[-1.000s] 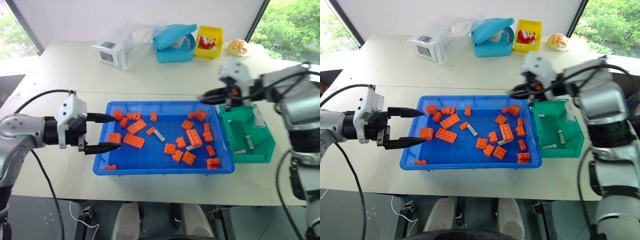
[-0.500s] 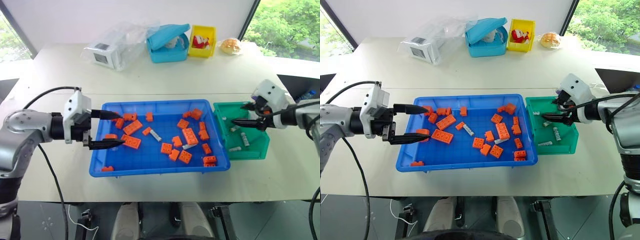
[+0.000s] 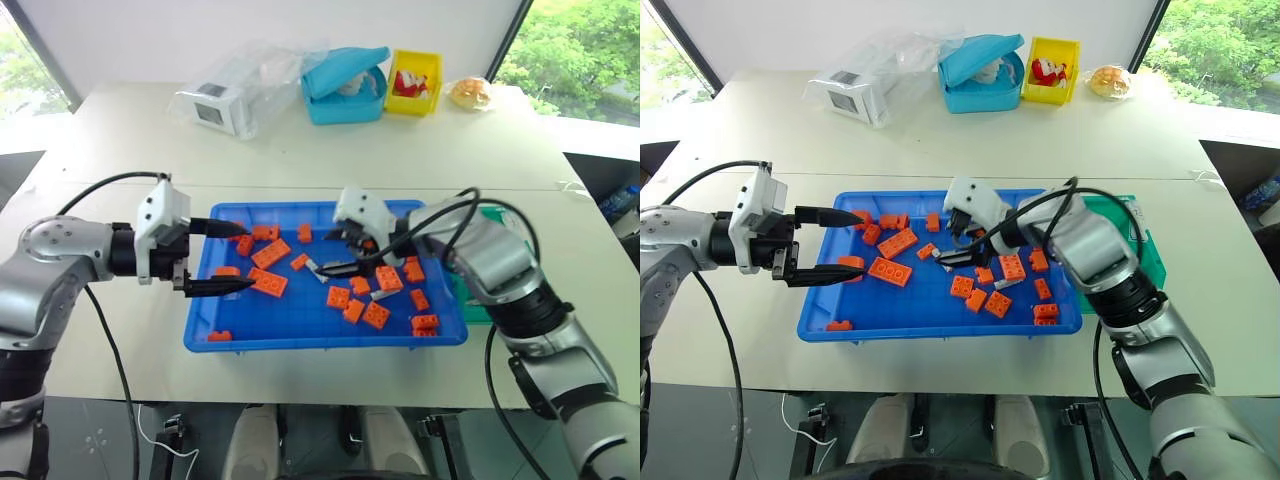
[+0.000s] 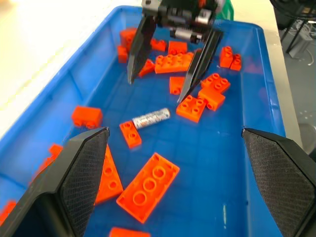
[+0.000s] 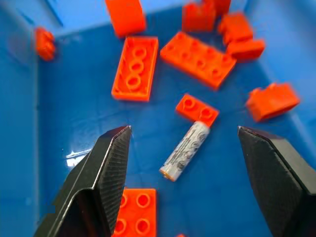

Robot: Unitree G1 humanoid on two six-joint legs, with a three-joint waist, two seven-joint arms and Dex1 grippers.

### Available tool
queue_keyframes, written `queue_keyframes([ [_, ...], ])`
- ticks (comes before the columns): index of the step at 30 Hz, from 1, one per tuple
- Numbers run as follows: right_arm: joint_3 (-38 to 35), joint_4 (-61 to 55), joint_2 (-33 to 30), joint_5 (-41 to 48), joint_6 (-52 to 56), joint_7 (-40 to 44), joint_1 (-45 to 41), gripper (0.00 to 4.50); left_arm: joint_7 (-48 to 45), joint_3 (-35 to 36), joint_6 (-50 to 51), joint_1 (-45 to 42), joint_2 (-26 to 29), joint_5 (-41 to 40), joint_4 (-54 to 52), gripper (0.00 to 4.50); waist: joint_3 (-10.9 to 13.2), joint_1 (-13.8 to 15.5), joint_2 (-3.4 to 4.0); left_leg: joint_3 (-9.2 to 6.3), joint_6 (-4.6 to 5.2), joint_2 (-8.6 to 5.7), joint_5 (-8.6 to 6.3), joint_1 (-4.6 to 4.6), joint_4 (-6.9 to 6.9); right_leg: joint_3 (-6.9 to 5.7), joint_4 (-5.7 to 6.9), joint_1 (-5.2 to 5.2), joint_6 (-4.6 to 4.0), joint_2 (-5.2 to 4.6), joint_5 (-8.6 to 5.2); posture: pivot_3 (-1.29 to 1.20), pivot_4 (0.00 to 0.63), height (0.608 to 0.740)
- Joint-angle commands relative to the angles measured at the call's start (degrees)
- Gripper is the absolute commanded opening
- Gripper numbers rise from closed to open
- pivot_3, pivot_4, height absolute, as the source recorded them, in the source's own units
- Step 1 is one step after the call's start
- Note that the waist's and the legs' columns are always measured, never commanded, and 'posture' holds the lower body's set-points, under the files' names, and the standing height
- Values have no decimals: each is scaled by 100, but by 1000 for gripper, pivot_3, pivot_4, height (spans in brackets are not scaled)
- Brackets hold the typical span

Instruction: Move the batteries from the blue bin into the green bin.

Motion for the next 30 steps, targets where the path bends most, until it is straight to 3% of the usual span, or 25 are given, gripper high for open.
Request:
queue_keyframes([
  [1, 161, 109, 258, -78, -35, -223, 45, 3513, -1, 257, 27, 53, 134, -80, -231, 4500, 0, -9, 0, 0, 0, 1, 0, 1, 0, 0, 1, 1, 0, 1, 0, 0, 150, 736],
  [8, 455, 1118, 509, -481, -705, -405, 97, 3513, 63, 348, 154, 69, 172, -156, -355, 4500, -1, -18, -1, -3, 0, 3, 0, 8, -3, -1, 9, 0, 0, 7, 0, 0, 150, 736],
  [11, 445, 1464, 559, -595, -985, -384, 91, 2676, 65, 357, 170, 39, 166, -149, -350, 4500, -2, -20, -3, -2, 0, 3, 0, 16, -3, 0, 8, 8, 0, 7, 0, 0, 150, 736],
  [16, 235, 1023, 453, -423, -804, -220, 128, 104, 43, 297, 158, -56, 109, -103, -288, 4500, -3, -18, -4, -3, 0, 4, 0, 22, -4, 0, 9, 12, 0, 7, 0, 0, 150, 736],
  [23, -889, -319, -533, 322, 311, 128, -98, 74, -15, 92, 56, -266, -70, -8, -126, 4500, -2, 4, -3, -2, 0, 1, 0, 14, -3, -1, 7, 9, 0, 3, 0, 0, 150, 736],
  [27, -2152, -504, -1771, 790, 996, 367, -308, 74, -72, -68, -96, -343, -186, 88, 47, 4500, 0, 21, 0, -3, 0, 2, 0, 15, -5, -3, 5, 7, 0, 4, 0, 0, 150, 736],
  [30, -2754, -535, -2618, 989, 1127, 529, 15, 74, -102, -140, -175, -410, -264, 139, 155, 4500, 0, 19, -1, -3, 1, 2, 0, 14, -12, -4, -3, 7, 0, 4, -1, 0, 150, 736],
])
